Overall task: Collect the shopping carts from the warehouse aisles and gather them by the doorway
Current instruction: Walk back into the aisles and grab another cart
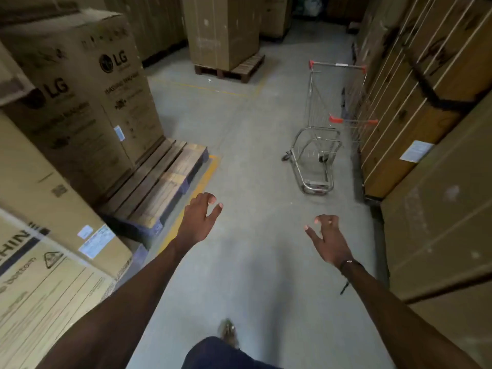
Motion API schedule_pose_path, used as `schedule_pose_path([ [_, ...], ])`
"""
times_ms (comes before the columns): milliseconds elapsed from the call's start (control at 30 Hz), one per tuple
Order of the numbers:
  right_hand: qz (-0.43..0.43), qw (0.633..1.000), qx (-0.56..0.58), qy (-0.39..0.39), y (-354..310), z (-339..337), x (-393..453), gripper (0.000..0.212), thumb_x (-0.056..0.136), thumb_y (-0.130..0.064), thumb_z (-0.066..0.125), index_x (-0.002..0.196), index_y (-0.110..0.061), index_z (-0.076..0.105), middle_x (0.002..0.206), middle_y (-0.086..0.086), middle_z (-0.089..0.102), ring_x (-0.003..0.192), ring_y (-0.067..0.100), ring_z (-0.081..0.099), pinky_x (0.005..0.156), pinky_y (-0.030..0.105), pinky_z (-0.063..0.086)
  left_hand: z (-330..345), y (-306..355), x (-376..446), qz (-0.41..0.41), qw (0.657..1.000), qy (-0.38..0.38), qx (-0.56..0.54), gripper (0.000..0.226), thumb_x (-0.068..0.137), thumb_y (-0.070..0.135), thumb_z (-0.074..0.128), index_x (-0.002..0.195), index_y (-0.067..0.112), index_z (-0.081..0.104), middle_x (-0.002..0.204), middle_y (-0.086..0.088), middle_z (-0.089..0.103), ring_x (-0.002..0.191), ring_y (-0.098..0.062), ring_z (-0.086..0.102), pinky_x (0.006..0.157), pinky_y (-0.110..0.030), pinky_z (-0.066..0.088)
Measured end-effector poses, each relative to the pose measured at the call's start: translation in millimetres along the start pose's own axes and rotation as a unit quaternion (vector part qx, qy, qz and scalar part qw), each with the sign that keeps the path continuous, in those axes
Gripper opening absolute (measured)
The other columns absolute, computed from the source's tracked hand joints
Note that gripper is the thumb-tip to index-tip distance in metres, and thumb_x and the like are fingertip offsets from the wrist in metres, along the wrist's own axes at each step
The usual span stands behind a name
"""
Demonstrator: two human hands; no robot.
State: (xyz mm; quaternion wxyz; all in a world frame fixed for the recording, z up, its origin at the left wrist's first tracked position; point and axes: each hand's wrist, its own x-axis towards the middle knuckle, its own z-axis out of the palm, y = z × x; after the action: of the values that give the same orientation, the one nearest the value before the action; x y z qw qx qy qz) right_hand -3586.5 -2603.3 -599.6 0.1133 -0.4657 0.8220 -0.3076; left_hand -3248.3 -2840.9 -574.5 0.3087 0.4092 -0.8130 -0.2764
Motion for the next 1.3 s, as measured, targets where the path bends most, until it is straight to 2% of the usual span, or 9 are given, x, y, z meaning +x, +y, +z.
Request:
schedule_pose_path([
  [200, 0.012, 1.0, 0.027, 0.003, -11, 16, 140, 0.035, 0.103, -0.046, 0.068, 0.122, -0.019, 0.056, 0.127, 0.004, 0.039, 0.086, 0.029, 0.065, 0.09, 0.048, 0.058, 18, -13, 149, 0.029, 0.999, -0.04, 0.001, 0.035, 0.103, 0.057, 0.05, 0.108, 0.023, 0.056, 0.104, 0.006, 0.06, 0.101, -0.023, 0.06, 0.095, -0.054, 0.05],
  [500, 0.004, 0.999, 0.038, 0.003, 15, 56, 373, 0.049, 0.101, -0.054, 0.061, 0.125, -0.012, 0.056, 0.124, 0.007, 0.045, 0.104, 0.032, 0.063, 0.095, 0.044, 0.053, 81, -63, 356, 0.023, 0.999, -0.045, 0.02, 0.037, 0.103, 0.053, 0.053, 0.109, 0.018, 0.06, 0.107, 0.001, 0.065, 0.102, -0.021, 0.06, 0.094, -0.045, 0.049],
  [700, 0.008, 1.0, 0.014, -0.025, 32, 67, 555, 0.052, 0.105, -0.045, 0.065, 0.137, -0.005, 0.055, 0.132, 0.01, 0.047, 0.117, 0.033, 0.06, 0.097, 0.031, 0.042, 113, -96, 517, 0.032, 0.995, -0.058, 0.074, 0.046, 0.104, 0.061, 0.044, 0.109, 0.018, 0.058, 0.102, 0.006, 0.058, 0.096, -0.025, 0.06, 0.087, -0.049, 0.05],
  [800, 0.0, 1.0, 0.006, -0.018, 32, 52, 644, 0.053, 0.105, -0.042, 0.066, 0.141, -0.004, 0.055, 0.137, 0.015, 0.051, 0.124, 0.035, 0.058, 0.102, 0.036, 0.045, 131, -101, 599, 0.026, 0.994, -0.054, 0.091, 0.048, 0.104, 0.059, 0.045, 0.119, 0.016, 0.059, 0.113, 0.002, 0.059, 0.107, -0.03, 0.059, 0.092, -0.05, 0.047],
  [867, 0.0, 1.0, 0.008, -0.012, 29, 39, 697, 0.05, 0.106, -0.04, 0.066, 0.139, -0.004, 0.056, 0.137, 0.016, 0.054, 0.127, 0.034, 0.056, 0.104, 0.033, 0.04, 144, -99, 648, 0.02, 0.995, -0.049, 0.09, 0.049, 0.105, 0.055, 0.048, 0.128, 0.014, 0.059, 0.126, -0.002, 0.062, 0.115, -0.03, 0.058, 0.096, -0.048, 0.047],
  [1000, -0.005, 1.0, 0.021, 0.002, 37, 27, 792, 0.07, 0.102, -0.065, 0.053, 0.142, -0.008, 0.053, 0.139, 0.01, 0.054, 0.12, 0.034, 0.061, 0.107, 0.046, 0.051, 175, -97, 734, 0.013, 0.994, -0.076, 0.079, 0.056, 0.105, 0.055, 0.047, 0.142, 0.014, 0.054, 0.143, -0.005, 0.058, 0.127, -0.029, 0.054, 0.107, -0.051, 0.044],
  [1067, 0.003, 1.0, 0.024, 0.001, 48, 30, 834, 0.075, 0.1, -0.07, 0.051, 0.146, -0.01, 0.051, 0.143, 0.008, 0.053, 0.123, 0.032, 0.06, 0.107, 0.05, 0.052, 194, -106, 775, 0.005, 0.993, -0.092, 0.072, 0.059, 0.105, 0.058, 0.045, 0.146, 0.016, 0.051, 0.146, -0.004, 0.056, 0.13, -0.029, 0.054, 0.111, -0.051, 0.043],
  [1200, 0.015, 1.0, 0.013, -0.01, 65, 40, 915, 0.078, 0.101, -0.071, 0.05, 0.151, -0.011, 0.047, 0.153, 0.008, 0.051, 0.138, 0.03, 0.051, 0.117, 0.051, 0.045, 236, -125, 869, 0.017, 0.99, -0.122, 0.072, 0.061, 0.104, 0.058, 0.044, 0.15, 0.018, 0.049, 0.152, -0.005, 0.053, 0.134, -0.03, 0.053, 0.113, -0.051, 0.04],
  [1300, 0.027, 0.999, -0.01, -0.024, 74, 42, 983, 0.075, 0.106, -0.058, 0.056, 0.159, -0.007, 0.04, 0.166, 0.014, 0.042, 0.153, 0.032, 0.039, 0.127, 0.043, 0.033, 263, -136, 955, 0.029, 0.989, -0.133, 0.062, 0.062, 0.103, 0.059, 0.044, 0.15, 0.018, 0.048, 0.154, -0.004, 0.052, 0.137, -0.029, 0.05, 0.113, -0.051, 0.037],
])
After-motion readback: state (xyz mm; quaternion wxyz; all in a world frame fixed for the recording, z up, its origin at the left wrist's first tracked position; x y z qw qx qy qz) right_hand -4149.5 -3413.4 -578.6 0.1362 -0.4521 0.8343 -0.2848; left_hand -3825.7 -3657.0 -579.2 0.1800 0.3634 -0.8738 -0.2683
